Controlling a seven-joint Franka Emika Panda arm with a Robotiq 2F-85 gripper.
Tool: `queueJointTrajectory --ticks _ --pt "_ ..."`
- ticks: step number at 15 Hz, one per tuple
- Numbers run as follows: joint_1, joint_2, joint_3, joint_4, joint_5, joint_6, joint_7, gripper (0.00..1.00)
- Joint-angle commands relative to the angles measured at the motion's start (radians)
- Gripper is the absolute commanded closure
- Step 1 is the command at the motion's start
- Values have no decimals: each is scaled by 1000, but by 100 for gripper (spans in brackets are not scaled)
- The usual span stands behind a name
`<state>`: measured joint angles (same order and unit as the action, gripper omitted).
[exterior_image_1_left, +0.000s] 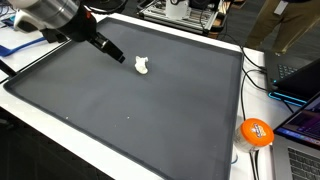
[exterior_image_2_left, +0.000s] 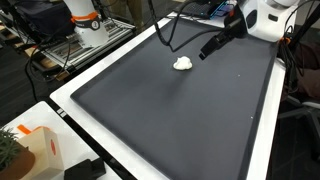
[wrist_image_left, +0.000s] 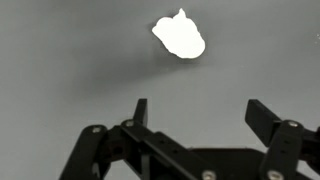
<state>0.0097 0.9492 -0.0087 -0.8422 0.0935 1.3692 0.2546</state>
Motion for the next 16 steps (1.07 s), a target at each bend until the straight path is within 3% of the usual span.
queueJointTrajectory --ticks 1,3,4,9,16 --pt "-26 -162 9 -238 49 71 10 0" --pt "-32 -229 10 -322 67 117 -4 0" --pt "-15 -124 -4 -158 35 50 0 0" --pt "-24 -205 1 -279 54 99 -23 0" --pt "-28 -321 -39 -647 34 387 -22 0"
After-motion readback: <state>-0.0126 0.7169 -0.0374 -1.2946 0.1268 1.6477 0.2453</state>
